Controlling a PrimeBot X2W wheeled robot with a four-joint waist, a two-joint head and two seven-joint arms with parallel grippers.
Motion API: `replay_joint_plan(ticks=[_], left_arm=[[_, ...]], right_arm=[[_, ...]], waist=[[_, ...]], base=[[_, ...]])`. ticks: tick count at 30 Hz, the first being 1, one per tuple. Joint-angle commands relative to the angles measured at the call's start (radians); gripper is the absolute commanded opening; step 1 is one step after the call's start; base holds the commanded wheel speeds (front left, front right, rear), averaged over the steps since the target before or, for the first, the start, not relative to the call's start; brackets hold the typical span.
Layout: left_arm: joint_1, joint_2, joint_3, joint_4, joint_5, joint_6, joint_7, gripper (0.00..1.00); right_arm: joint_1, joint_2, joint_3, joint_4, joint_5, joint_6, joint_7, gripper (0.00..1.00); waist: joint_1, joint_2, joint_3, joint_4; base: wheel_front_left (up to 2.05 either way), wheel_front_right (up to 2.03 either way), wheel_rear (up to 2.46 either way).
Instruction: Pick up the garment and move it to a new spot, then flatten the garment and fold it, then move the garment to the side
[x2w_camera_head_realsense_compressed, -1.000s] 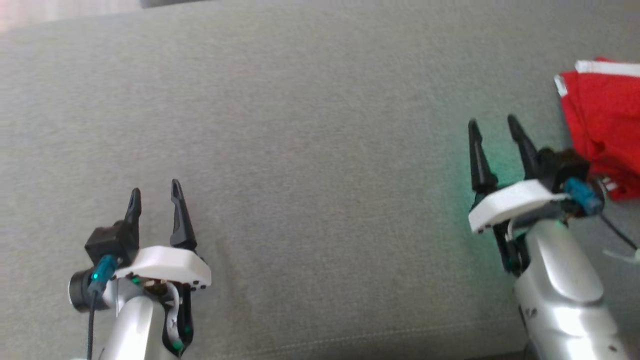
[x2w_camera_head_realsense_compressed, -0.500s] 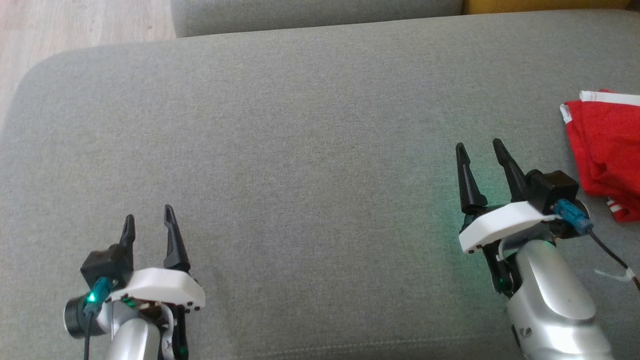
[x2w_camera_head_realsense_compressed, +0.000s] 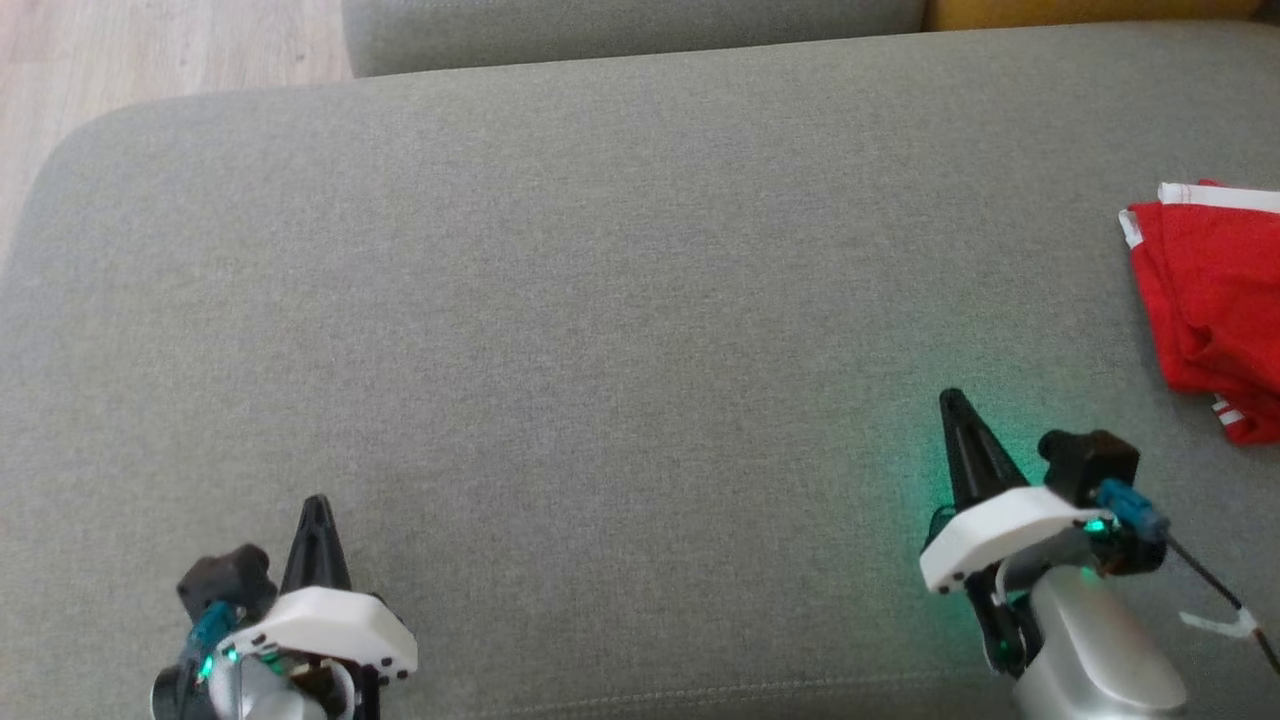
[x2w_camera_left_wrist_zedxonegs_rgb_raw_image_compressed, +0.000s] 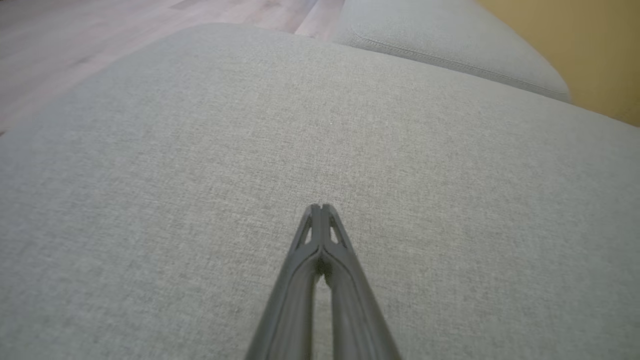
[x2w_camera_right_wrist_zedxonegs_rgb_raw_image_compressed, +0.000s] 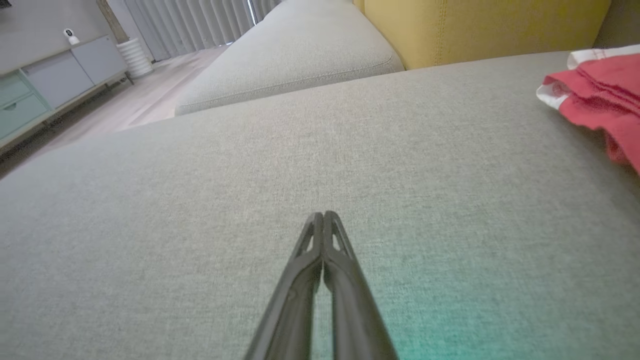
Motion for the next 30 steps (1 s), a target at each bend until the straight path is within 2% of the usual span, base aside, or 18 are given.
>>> replay_joint_plan(ticks=[1, 30], left_arm=[[-0.038, 0.004, 0.009, -0.034, -0.027, -0.012, 0.006, 0.00], [-0.046, 0.009, 0.056, -0.066, -0.341, -0.079, 0.090, 0.00]], right_arm=[[-0.059, 0.000, -0.010, -0.043, 0.031, 0.000, 0.006, 0.00], [0.001, 0.002, -0.062, -0.146, 0.364, 0.001, 0.088, 0.00]], waist=[[0.0000, 0.0000, -0.002, 0.001], [0.0000, 0.0000, -0.031, 0.015]], base=[[0.00, 0.00, 0.00], [0.00, 0.00, 0.00]])
